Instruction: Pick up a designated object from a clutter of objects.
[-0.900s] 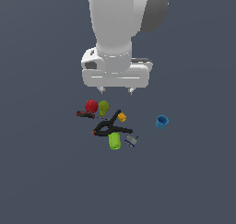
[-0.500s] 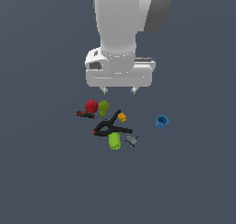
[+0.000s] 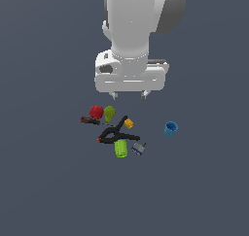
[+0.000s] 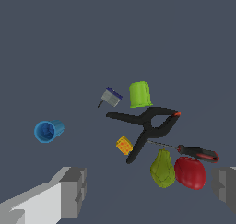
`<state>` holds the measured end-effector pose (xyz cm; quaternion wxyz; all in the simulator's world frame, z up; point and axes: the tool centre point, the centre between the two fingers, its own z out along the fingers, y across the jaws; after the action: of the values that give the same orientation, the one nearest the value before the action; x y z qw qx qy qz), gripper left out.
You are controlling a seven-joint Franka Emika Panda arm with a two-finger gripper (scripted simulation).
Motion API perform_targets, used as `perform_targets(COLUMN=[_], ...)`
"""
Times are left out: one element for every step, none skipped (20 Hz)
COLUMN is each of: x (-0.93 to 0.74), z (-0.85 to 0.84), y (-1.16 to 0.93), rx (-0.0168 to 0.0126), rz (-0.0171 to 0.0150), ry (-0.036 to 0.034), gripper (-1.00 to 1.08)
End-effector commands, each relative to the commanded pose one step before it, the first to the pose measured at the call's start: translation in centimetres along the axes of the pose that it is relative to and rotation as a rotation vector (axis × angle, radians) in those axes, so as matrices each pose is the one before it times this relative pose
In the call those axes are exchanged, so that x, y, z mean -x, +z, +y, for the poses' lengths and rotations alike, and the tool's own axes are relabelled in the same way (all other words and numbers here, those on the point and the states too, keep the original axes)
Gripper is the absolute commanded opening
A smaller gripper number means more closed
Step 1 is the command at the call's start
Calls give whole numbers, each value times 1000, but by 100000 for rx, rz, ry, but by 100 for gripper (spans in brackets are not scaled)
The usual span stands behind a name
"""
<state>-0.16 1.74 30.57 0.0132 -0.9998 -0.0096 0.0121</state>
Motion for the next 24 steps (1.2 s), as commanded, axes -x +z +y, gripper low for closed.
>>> perform_targets(x=[0, -4, -3, 0, 3, 9, 16, 24, 34, 47, 62, 78, 98, 119, 143, 169, 195, 214, 232, 248, 264, 278, 291, 303], z=[44, 5, 0, 4, 14, 22, 21, 16, 13, 14, 10, 4, -3, -12, -23, -37, -53, -69, -86, -104, -122, -141, -161, -181], y=[407, 258, 305, 350, 400, 449, 494, 541, 586, 632, 678, 723, 768, 811, 853, 893, 922, 915, 904, 892, 880, 867, 854, 841], rx=[101, 71, 84, 95, 105, 116, 126, 137, 146, 155, 162, 169, 174, 178, 181, 181, 178, 167, 155, 143, 131, 119, 106, 94], rz=[-41, 23, 28, 30, 30, 31, 33, 36, 38, 39, 40, 41, 41, 42, 43, 43, 44, 44, 44, 45, 47, 49, 53, 57], ry=[-880, -690, -833, -942, -1039, -1143, -1268, -1417, -1552, -1677, -1813, -1954, -2094, -2234, -2378, -2522, -2642, -2663, -2671, -2681, -2689, -2696, -2705, -2710], gripper=[100, 100, 100, 100, 100, 100, 100, 100, 100, 100, 100, 100, 100, 100, 100, 100, 100, 100, 100, 100, 100, 100, 100, 100])
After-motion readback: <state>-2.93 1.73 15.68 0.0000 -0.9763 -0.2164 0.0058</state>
